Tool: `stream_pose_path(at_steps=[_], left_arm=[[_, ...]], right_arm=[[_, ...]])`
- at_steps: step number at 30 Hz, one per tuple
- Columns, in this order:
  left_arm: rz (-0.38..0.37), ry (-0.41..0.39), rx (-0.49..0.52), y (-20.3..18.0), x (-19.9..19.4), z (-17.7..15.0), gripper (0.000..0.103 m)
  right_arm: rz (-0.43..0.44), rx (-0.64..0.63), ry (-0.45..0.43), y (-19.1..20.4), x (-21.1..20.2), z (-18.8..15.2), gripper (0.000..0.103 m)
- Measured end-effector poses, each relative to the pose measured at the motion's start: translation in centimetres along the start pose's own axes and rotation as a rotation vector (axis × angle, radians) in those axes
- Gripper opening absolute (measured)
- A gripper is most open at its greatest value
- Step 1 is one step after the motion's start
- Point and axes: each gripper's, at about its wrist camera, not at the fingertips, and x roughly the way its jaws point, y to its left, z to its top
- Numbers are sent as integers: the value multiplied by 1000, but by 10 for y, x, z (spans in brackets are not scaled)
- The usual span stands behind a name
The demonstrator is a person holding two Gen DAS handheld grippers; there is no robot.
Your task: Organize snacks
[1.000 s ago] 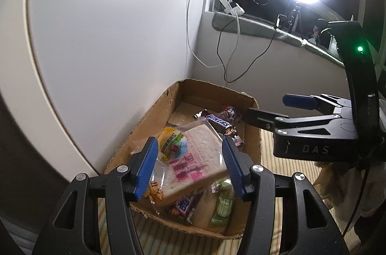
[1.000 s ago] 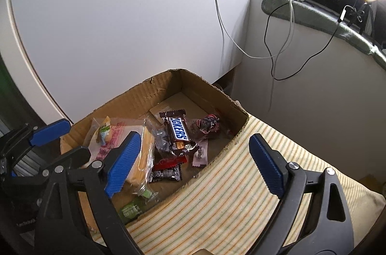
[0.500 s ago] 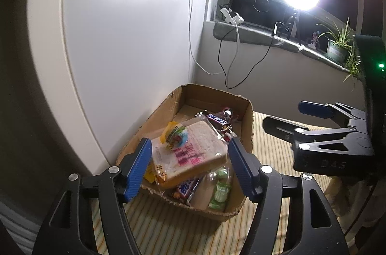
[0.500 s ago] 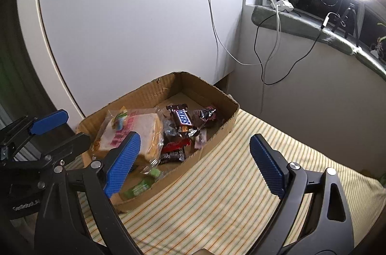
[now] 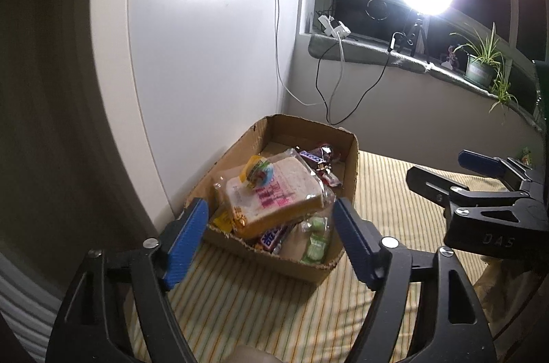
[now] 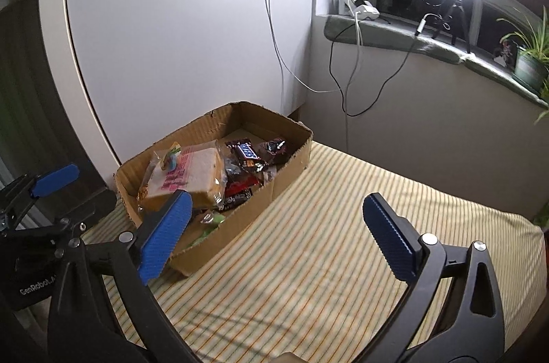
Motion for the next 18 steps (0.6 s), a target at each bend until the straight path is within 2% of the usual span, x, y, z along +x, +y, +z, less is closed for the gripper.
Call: stream_pose_path(at_steps=[18], left_arm=[[30, 8, 3, -6, -10, -10, 81]], right_arm=[[-18, 15, -6, -6, -17, -16, 102]])
